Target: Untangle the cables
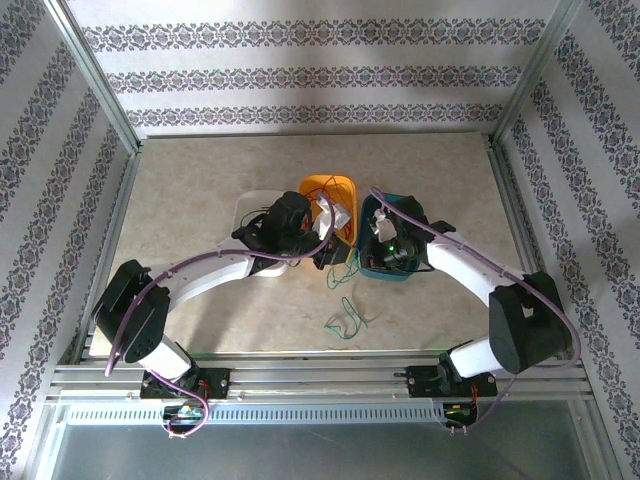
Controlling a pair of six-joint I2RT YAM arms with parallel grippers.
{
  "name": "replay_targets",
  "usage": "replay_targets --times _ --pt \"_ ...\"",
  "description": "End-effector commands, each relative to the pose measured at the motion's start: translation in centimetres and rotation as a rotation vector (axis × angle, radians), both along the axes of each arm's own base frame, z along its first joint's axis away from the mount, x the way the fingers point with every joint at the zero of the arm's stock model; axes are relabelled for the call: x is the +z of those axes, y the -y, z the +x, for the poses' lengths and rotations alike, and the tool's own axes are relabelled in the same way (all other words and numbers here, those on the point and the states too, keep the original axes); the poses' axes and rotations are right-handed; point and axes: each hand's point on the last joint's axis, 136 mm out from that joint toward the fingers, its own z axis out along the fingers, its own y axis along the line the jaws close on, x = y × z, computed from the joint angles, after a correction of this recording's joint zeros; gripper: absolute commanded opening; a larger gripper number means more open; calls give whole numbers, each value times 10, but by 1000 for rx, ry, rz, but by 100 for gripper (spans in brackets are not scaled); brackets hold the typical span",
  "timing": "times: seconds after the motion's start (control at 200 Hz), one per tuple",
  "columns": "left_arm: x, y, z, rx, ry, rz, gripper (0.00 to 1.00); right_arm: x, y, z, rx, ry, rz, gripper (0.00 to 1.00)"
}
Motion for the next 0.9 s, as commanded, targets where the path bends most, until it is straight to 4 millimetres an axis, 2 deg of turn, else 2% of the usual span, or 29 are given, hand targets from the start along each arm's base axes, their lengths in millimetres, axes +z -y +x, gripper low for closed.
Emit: replay_targets --times 0.0,0.22,0.44,0.475,0.575,0.64,0.755,0.894 --pt "17 0 13 7 76 -37 0 -17 11 -6 16 -35 -93 0" --pt "11 -6 12 26 77 -14 0 4 6 -9 23 28 -34 0" --pt "-23 -28 -13 11 1 88 7 35 7 -18 -14 77 80 0" --pt "-28 -31 -19 6 -16 97 10 38 9 -18 -26 85 83 0" --pt "-41 -40 -32 4 -58 123 40 45 15 -19 -52 99 102 0" --pt "-47 -45 -35 11 -72 135 55 51 15 -19 -61 101 132 0" --pt "-53 -51 -37 29 -75 144 63 60 15 -19 -69 106 169 0" --pt "-51 -57 -31 62 -73 128 66 69 17 -17 -78 119 187 0"
